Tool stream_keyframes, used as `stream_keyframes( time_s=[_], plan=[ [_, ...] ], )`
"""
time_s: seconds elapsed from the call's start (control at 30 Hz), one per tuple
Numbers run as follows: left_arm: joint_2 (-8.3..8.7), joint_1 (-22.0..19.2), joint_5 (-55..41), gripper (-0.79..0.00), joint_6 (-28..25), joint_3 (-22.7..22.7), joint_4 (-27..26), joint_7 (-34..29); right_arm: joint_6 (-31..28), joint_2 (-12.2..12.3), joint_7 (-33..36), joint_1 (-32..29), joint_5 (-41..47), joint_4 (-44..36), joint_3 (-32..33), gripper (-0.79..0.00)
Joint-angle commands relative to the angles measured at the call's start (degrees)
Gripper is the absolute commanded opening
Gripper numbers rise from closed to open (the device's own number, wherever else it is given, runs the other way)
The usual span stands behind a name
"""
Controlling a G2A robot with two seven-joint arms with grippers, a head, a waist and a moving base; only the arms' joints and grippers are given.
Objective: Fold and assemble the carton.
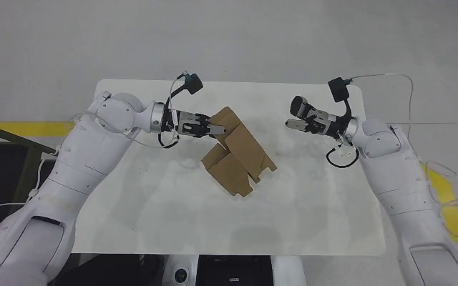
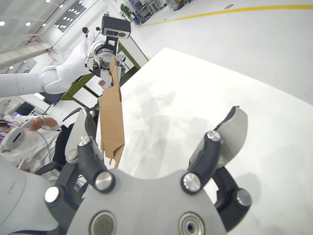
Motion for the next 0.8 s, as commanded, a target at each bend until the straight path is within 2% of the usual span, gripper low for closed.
stream_keyframes(
  time_s=[0.0, 0.23, 0.6, 0.63, 0.67, 0.7, 0.77],
  plan=[
    [0.44, -0.23, -0.3, -0.785, 0.18, 0.93, -0.98, -0.17, 1.26, 0.29, 0.94, 0.86, 1.63, -0.16, -2.56, 0.0],
    [2.34, -1.7, -2.59, -0.785, 0.15, 4.66, -4.02, -0.14, 3.4, 1.74, 3.09, 5.25, 6.5, -1.22, -13.57, 0.0],
    [4.53, -4.91, -4.62, -0.785, -1.94, 9.33, -3.95, 1.95, -0.97, 4.8, -1.28, 12.7, 10.81, -2.26, -31.28, 0.0],
    [4.68, -5.19, -4.87, -0.785, -2.07, 9.74, -3.88, 2.08, -1.48, 5.0, -1.79, 13.45, 11.35, -2.11, -32.84, -0.031],
    [4.81, -5.42, -5.27, -0.785, -2.17, 10.18, -3.86, 2.18, -1.99, 5.18, -2.3, 14.18, 11.95, -1.94, -34.38, -0.123],
    [4.94, -5.67, -5.6, -0.785, -2.27, 10.64, -3.94, 2.29, -2.5, 5.32, -2.81, 14.91, 12.54, -1.8, -35.93, -0.166],
    [5.18, -6.15, -5.64, -0.785, -2.4, 11.75, -4.36, 2.41, -2.85, 5.55, -3.16, 16.54, 13.63, -1.77, -38.86, -0.212]
  ],
)
